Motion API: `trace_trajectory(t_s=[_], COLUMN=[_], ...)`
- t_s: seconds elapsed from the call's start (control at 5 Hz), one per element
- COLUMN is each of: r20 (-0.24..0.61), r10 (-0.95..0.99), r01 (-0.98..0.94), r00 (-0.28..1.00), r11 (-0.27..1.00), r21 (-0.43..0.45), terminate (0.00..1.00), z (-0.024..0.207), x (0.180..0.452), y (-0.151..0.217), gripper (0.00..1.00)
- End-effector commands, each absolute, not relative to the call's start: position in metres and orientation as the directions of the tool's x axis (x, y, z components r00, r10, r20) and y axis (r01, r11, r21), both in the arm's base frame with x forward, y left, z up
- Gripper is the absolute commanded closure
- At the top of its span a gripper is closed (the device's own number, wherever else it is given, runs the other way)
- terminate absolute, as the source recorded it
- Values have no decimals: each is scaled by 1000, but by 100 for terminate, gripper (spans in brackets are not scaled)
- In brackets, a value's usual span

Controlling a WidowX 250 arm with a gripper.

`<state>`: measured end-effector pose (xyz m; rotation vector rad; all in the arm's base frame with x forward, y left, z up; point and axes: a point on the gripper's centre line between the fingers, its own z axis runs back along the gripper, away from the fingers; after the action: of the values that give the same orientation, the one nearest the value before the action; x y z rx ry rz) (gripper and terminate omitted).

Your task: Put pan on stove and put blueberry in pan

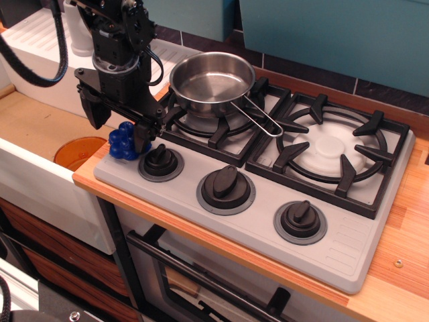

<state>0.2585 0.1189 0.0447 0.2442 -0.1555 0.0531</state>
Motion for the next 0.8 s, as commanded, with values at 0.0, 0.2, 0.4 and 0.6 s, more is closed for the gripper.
trace_trajectory(t_s=[0.0, 0.2, 0.4, 0.6], r20=[184, 182, 186, 203], r10=[39, 27, 21, 5], r01=[-78, -61, -55, -42], r00=[982, 983, 982, 979], r11=[974, 981, 982, 983], r21=[214, 184, 181, 177], terminate=[0, 0, 0, 0], z=[53, 54, 54, 55], x=[269, 269, 269, 269], y=[120, 119, 118, 118], gripper=[0, 0, 0, 0])
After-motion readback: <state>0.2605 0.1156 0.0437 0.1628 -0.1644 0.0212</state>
